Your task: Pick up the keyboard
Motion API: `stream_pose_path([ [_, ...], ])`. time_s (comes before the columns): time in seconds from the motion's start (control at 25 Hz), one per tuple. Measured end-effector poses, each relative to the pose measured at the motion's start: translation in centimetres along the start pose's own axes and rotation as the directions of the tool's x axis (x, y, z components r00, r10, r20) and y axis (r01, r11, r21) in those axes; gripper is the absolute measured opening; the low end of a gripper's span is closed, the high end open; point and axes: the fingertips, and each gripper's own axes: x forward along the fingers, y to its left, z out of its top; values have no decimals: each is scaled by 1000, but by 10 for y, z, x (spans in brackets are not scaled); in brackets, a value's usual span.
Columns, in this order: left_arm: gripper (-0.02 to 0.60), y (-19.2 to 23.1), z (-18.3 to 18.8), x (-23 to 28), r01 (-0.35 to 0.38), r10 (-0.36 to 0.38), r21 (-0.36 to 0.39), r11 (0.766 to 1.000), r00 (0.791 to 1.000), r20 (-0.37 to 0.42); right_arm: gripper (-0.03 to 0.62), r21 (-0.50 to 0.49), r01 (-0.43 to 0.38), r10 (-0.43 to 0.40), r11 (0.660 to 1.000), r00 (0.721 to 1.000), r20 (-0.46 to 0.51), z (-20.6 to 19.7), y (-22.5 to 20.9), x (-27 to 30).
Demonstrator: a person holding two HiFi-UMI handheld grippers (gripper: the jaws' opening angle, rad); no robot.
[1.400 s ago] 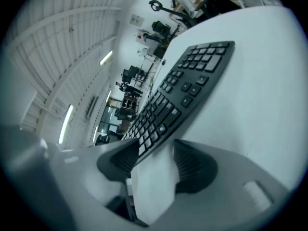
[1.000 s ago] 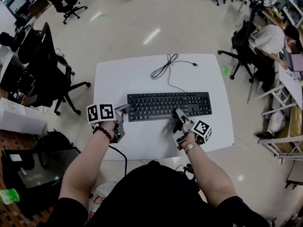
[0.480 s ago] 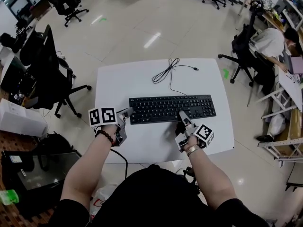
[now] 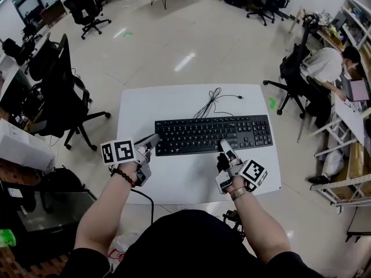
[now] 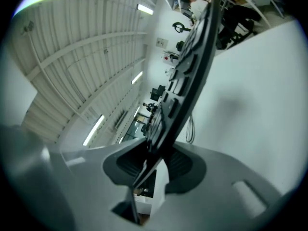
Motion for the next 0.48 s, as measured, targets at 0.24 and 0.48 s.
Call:
stream_pose_path([
  [0.24, 77, -34, 20, -17, 65, -68, 49, 997, 995, 76, 112, -105, -50, 52, 993, 999, 11, 19, 48, -7],
  [0.48, 77, -55, 37, -36, 107, -116, 72, 992, 982, 146, 112, -211, -114, 119, 971, 993, 14, 31, 98, -6],
])
